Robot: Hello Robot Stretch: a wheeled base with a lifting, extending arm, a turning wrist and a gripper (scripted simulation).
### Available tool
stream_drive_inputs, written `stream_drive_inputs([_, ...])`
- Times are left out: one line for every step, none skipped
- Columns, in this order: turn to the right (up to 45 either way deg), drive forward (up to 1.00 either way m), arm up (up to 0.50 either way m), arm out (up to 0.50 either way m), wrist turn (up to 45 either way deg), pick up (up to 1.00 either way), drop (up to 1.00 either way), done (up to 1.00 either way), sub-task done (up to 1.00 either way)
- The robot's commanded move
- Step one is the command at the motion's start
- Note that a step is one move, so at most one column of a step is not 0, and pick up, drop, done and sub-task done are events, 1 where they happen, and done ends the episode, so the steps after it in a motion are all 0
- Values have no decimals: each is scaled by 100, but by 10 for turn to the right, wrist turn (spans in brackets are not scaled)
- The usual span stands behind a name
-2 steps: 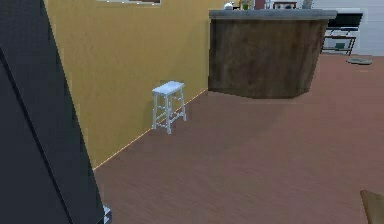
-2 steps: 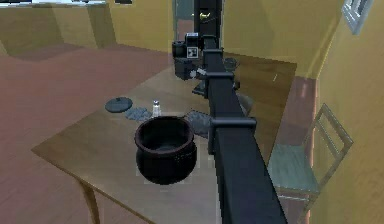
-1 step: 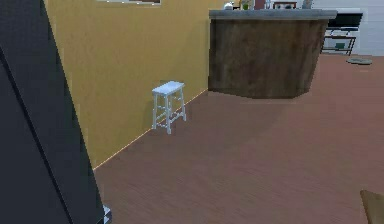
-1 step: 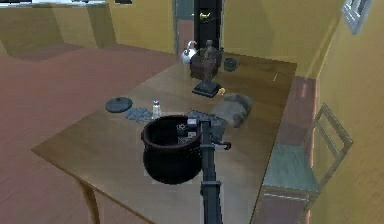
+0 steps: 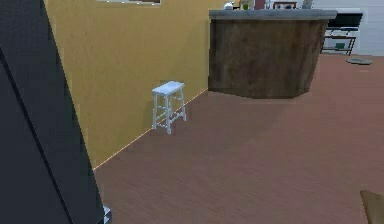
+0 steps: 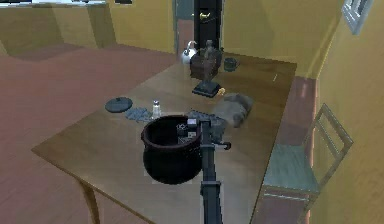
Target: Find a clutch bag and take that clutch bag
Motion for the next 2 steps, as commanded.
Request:
stream_drive_inputs([0, 0, 10, 0, 0, 0, 0, 0, 0])
stream_drive_inputs([0, 0, 0, 0, 0, 0, 0, 100, 0])
